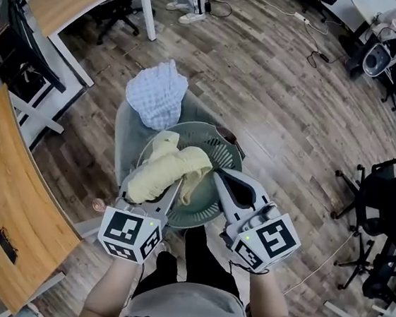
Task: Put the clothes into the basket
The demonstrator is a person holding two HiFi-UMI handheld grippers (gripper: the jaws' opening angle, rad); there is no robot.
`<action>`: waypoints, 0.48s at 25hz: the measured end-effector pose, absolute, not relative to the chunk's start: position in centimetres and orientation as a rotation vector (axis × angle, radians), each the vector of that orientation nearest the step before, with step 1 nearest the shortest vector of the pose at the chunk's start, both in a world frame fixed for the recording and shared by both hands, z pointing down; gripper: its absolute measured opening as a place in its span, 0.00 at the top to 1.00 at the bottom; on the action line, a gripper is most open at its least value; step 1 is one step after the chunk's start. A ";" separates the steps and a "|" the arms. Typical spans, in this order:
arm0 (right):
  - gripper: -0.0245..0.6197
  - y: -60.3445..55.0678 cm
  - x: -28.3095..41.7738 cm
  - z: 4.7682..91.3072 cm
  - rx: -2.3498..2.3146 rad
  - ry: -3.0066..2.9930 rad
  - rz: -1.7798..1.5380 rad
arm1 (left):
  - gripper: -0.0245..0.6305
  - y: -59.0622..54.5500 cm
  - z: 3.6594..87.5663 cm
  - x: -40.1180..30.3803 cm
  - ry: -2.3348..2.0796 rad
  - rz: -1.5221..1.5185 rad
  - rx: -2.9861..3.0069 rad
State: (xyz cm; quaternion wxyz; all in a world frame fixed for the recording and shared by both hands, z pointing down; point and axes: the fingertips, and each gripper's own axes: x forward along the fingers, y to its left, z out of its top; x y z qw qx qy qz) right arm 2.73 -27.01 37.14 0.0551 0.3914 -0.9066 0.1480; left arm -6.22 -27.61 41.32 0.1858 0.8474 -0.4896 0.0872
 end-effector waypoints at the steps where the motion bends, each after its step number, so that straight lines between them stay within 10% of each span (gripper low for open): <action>1: 0.95 -27.1 2.6 37.4 1.182 -2.750 0.456 | 0.62 -27.7 41.7 -6.2 -1.376 0.254 2.381; 12: 0.95 -27.9 2.1 40.2 1.135 -2.725 0.527 | 0.62 -28.0 45.3 -6.2 -1.358 0.343 2.326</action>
